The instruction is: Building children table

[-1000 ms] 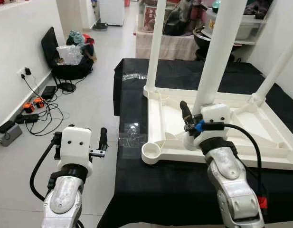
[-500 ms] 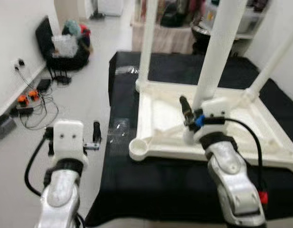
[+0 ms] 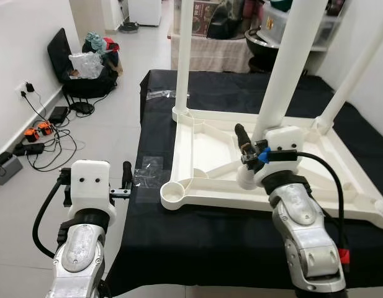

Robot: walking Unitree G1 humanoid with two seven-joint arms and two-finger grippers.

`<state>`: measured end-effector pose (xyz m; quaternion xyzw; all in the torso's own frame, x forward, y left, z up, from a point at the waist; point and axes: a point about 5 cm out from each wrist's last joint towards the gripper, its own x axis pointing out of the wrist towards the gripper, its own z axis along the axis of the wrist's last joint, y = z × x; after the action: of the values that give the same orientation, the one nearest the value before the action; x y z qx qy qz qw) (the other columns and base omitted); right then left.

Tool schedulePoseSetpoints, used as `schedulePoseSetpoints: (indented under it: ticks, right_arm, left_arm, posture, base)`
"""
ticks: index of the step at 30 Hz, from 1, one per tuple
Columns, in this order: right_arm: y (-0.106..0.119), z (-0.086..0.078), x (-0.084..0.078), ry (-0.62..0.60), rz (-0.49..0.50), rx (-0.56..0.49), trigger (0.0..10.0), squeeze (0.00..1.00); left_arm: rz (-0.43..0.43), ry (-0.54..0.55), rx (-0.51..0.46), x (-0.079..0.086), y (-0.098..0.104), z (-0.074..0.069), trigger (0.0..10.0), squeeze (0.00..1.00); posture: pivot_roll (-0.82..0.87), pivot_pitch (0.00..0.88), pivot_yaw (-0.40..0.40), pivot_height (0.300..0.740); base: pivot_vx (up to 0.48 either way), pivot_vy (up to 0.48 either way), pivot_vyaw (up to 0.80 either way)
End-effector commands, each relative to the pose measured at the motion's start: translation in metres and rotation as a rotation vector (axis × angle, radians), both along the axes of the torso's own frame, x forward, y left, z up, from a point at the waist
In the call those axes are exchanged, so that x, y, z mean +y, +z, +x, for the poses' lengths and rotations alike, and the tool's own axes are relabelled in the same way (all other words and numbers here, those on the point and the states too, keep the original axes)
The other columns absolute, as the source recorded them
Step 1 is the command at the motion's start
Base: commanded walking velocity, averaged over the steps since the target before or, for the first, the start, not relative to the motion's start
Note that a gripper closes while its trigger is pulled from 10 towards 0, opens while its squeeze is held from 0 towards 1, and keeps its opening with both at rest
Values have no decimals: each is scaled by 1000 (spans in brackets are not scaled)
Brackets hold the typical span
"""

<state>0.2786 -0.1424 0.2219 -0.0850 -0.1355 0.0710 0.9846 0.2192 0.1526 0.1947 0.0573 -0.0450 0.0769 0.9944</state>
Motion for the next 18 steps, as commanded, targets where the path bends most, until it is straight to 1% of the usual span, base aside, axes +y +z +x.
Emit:
schedulePoseSetpoints:
  ticks: [1, 3, 5, 6, 7, 12, 18]
  right_arm:
    - [3, 5, -1, 20, 22, 12, 10000, 0]
    - [5, 8, -3, 24, 26, 11, 10000, 0]
    - [7, 11, -5, 23, 29, 9, 10000, 0]
    - [14, 17, -12, -4, 20, -14, 10000, 0]
    - [17, 20, -16, -20, 18, -24, 10000, 0]
    - [23, 23, -19, -33, 10, -42, 10000, 0]
    - [26, 26, -19, -36, 5, -49, 10000, 0]
  left_arm:
    - [-7, 4, 19, 1, -2, -2, 10000, 0]
    - [-6, 0, 24, 0, -3, -3, 10000, 0]
    - [-6, -3, 25, 0, -3, -3, 10000, 0]
    - [-5, -13, 32, -1, -4, -4, 10000, 0]
    - [-5, -14, 34, -2, -4, -4, 10000, 0]
    - [-2, -15, 41, -2, -5, -5, 10000, 0]
    - [-6, -18, 46, -2, -6, -5, 10000, 0]
  posture:
    - [23, 82, -77, 740]
    - [23, 82, -77, 740]
    - [23, 82, -77, 740]
    - [28, 83, -82, 740]
    - [28, 83, -82, 740]
    - [31, 86, -82, 740]
    - [32, 87, -83, 740]
  base:
    - [0, 0, 0]
    - [0, 0, 213]
    - [0, 0, 800]
    - [0, 0, 800]
    - [0, 0, 800]
    - [0, 0, 800]
    - [0, 0, 800]
